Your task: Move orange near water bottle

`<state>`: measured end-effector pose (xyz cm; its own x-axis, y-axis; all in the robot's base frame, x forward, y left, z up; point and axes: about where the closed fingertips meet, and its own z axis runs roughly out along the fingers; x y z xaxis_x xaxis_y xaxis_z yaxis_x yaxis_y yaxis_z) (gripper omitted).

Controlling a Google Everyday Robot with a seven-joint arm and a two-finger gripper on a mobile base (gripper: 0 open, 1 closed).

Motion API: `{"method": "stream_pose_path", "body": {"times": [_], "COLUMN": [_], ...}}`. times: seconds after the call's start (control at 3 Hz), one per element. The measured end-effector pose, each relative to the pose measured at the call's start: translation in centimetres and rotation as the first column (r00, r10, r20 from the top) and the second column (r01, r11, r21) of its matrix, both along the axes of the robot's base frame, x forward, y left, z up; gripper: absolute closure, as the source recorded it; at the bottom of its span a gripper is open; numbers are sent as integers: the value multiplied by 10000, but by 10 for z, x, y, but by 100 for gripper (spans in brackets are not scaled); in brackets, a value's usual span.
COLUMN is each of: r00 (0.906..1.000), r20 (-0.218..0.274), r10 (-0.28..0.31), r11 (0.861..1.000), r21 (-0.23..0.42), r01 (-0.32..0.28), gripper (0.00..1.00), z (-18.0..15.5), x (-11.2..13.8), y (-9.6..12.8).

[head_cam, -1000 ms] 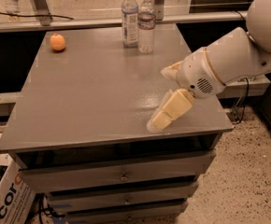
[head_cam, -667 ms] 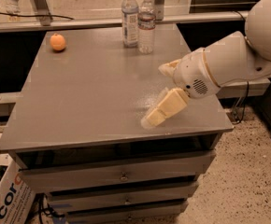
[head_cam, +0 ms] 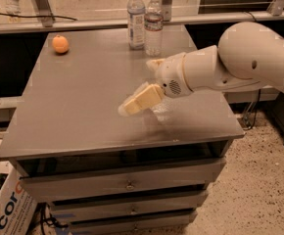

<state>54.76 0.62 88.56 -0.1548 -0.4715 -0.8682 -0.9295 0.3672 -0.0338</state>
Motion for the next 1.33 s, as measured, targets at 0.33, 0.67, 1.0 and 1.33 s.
{"method": "stream_pose_path", "body": {"times": [0.33, 0.67, 1.0, 1.33], "r00": [9996, 9989, 9986, 9986], "r20": [60, 257, 375, 376], "r10": [-266, -381, -384, -383], "r11": [9954, 9863, 9724, 9724], "r21": [918, 1615, 2315, 2315], "r01": [259, 334, 287, 286], "gripper": [0, 0, 0, 0], "z": [-8, -10, -1, -1], "x": [34, 62, 87, 87], "y": [32, 67, 111, 111]}}
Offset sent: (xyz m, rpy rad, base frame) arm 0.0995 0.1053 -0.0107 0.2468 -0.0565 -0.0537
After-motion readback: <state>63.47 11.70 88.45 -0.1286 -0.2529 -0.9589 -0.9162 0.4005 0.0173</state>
